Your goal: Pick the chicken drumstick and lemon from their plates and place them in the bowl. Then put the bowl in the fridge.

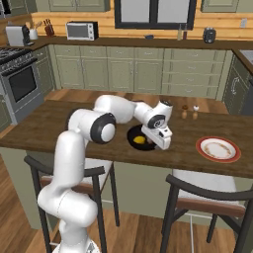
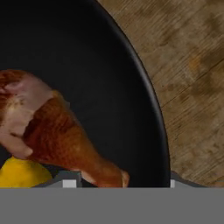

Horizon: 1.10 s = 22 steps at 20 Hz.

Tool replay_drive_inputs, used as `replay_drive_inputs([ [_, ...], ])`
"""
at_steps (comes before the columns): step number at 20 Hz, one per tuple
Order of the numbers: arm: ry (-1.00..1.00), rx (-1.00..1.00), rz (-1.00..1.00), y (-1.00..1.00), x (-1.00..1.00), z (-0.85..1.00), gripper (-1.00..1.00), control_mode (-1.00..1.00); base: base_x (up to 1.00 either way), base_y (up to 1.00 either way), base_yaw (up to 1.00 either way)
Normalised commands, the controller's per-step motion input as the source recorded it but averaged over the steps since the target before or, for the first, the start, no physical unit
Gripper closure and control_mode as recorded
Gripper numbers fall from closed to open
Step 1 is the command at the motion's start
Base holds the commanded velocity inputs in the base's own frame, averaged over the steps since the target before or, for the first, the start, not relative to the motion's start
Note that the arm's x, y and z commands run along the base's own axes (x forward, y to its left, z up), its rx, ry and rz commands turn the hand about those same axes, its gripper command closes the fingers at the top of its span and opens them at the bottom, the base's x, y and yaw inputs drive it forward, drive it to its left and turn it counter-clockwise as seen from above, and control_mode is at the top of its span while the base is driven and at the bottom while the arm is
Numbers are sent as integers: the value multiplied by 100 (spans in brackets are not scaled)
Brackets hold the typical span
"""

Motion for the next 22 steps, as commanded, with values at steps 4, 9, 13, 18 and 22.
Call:
replay_drive_inputs([
  [4, -9, 0, -15, 0, -32, 0, 100, -100, 0, 0, 0],
  [9, -24, -1, -23, 7, -45, 20, 100, -100, 0, 0, 0],
  [13, -27, -9, -19, 40, -39, 39, 100, -100, 0, 0, 0],
  [18, -11, -15, -17, 35, -56, 84, 100, -100, 0, 0, 0],
  [22, 7, -2, -11, 7, -93, 100, 100, -100, 0, 0, 0],
])
